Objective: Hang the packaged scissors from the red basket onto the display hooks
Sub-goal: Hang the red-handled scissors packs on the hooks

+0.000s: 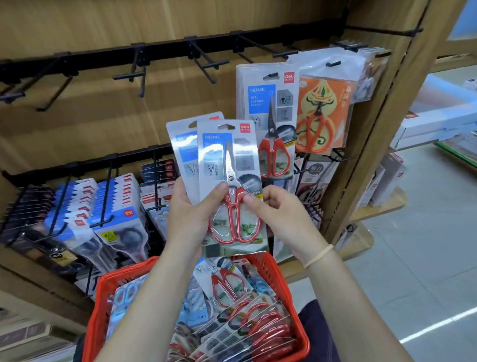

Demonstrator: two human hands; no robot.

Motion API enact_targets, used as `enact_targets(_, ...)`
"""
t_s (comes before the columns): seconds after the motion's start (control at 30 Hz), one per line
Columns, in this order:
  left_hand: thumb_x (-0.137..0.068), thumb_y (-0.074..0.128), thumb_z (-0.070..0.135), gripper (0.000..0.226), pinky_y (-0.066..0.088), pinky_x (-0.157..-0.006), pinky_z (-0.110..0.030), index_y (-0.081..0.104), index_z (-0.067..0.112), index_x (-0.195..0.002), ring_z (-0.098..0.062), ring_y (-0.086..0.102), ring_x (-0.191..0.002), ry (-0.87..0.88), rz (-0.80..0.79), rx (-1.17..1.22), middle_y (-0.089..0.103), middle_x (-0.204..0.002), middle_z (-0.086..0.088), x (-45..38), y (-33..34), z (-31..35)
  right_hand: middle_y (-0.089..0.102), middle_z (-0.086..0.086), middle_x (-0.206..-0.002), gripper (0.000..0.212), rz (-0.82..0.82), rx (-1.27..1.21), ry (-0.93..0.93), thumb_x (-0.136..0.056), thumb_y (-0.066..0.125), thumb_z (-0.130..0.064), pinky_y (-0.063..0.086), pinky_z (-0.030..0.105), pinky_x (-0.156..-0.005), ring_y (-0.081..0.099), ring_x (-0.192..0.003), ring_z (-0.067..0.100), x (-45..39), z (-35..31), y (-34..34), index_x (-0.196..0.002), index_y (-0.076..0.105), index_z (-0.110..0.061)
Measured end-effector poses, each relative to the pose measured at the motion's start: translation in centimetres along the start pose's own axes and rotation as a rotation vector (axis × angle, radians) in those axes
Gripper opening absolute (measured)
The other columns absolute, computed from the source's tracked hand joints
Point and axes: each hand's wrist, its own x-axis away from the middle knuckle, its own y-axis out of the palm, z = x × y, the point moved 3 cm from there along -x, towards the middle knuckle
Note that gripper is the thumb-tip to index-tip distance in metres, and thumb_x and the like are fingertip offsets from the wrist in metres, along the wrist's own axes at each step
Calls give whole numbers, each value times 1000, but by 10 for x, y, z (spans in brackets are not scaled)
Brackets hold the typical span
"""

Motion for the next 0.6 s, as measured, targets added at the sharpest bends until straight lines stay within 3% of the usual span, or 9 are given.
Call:
enact_targets(0.07,-85,79,25,52,56,-99,-53,57,18,-132,-23,72,-109,9,3,0,74,-120,-2,0,0,0,61,27,-85,63,40,-29,-14,-78,63,-67,53,55,-74,59,-76,45,2,0,-2,-94,58,-7)
enact_targets(0.13,-94,73,21,42,56,-100,-50,57,19,-132,-20,72,-110,1,14,10,74,-121,0,-1,0,-1,66,27,-97,46,90,-45,-40,-86,60,-62,52,65,-83,61,-91,50,2,0,-4,-98,60,-18)
enact_targets(0.2,-96,70,20,40,56,-100,-48,56,20,-134,-17,72,-111,-3,7,9,74,-122,2,-1,1,0,70,18,-98,30,141,-69,-52,-94,60,-54,51,66,-84,63,-95,48,2,1,-7,-101,59,-26)
enact_targets(0.3,-98,68,20,40,55,-101,-49,55,21,-136,-16,71,-113,5,-4,-6,74,-123,5,-2,3,2,71,19,-97,26,204,-147,-56,-93,63,-51,52,68,-80,62,-95,52,2,4,-9,-106,60,-28)
enact_targets(0.4,-98,68,20,40,55,-102,-49,55,23,-136,-13,70,-112,19,6,-33,74,-121,9,-3,2,2,70,22,-95,15,254,-214,-77,-96,67,-34,53,50,-81,66,-86,41,1,4,-18,-106,58,-28)
enact_targets(0.47,-98,69,22,39,53,-105,-49,57,26,-134,-13,69,-115,29,14,-57,73,-121,11,-4,2,2,75,10,-90,17,275,-246,-105,-96,69,-26,50,40,-80,64,-83,23,-1,2,-28,-108,58,-26)
enact_targets(0.6,-97,70,25,38,51,-106,-51,58,31,-132,-14,67,-117,40,24,-92,73,-122,12,-7,4,2,71,-3,-87,16,347,-249,-191,-96,67,-24,47,20,-72,63,-78,3,-12,-10,-48,-109,58,-22)
